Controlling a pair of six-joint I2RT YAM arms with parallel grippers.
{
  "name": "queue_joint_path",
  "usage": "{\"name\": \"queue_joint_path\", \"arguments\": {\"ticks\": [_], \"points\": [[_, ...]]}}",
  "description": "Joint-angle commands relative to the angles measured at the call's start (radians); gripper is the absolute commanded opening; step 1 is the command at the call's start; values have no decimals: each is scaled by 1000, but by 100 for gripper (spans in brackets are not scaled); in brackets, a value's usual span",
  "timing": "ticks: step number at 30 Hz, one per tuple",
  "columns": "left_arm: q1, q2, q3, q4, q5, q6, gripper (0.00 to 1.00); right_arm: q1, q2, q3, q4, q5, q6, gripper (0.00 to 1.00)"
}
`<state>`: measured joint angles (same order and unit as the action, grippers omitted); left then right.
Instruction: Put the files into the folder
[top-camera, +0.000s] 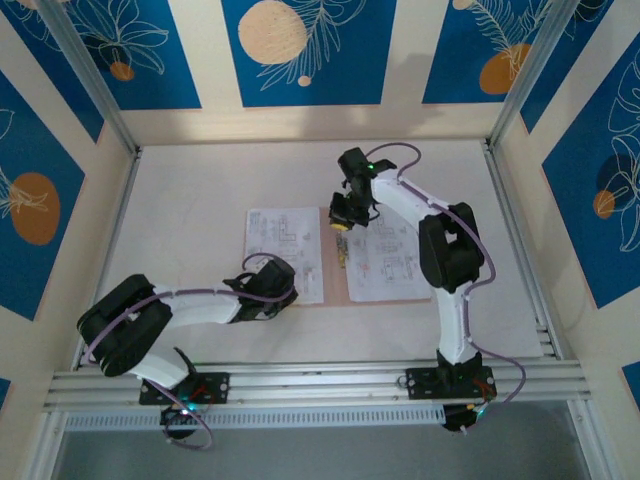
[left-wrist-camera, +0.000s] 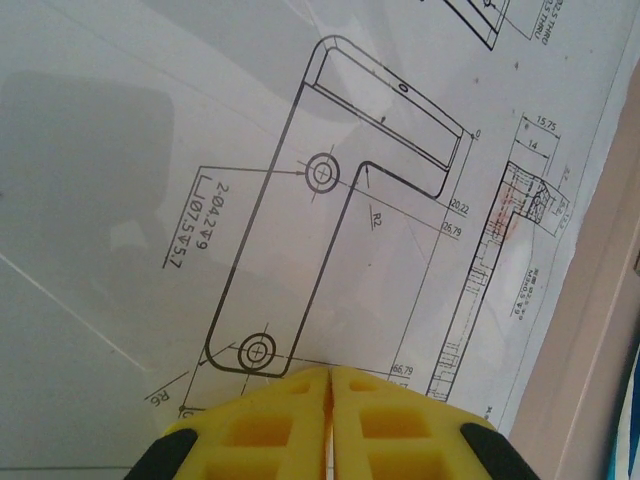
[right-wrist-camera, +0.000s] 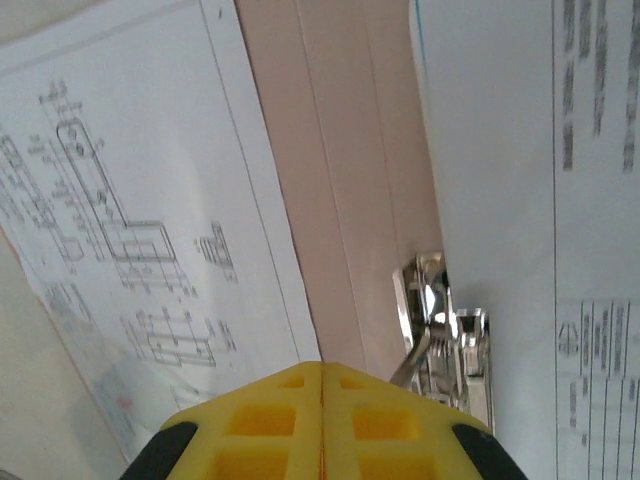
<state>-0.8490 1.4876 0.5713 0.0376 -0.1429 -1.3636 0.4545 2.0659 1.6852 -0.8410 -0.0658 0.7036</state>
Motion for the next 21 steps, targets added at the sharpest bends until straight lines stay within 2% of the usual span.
{"name": "queue_joint_path", "arguments": {"ticks": [1,8,14,21], "points": [[-5,20,-25,-78,-41,-25,9,17,-71,-71,25,-43,14,10],[-9,23,-46,-46,-38,-47,9,35,-220,-252,90,-12,89,9],[-35,37,-68,23,-44,-111,9,1,-406,-439,179,8,234,20],[-118,90,-59,126,-103,-239,9,-70,-583,-722,438,-134,488,32]]}}
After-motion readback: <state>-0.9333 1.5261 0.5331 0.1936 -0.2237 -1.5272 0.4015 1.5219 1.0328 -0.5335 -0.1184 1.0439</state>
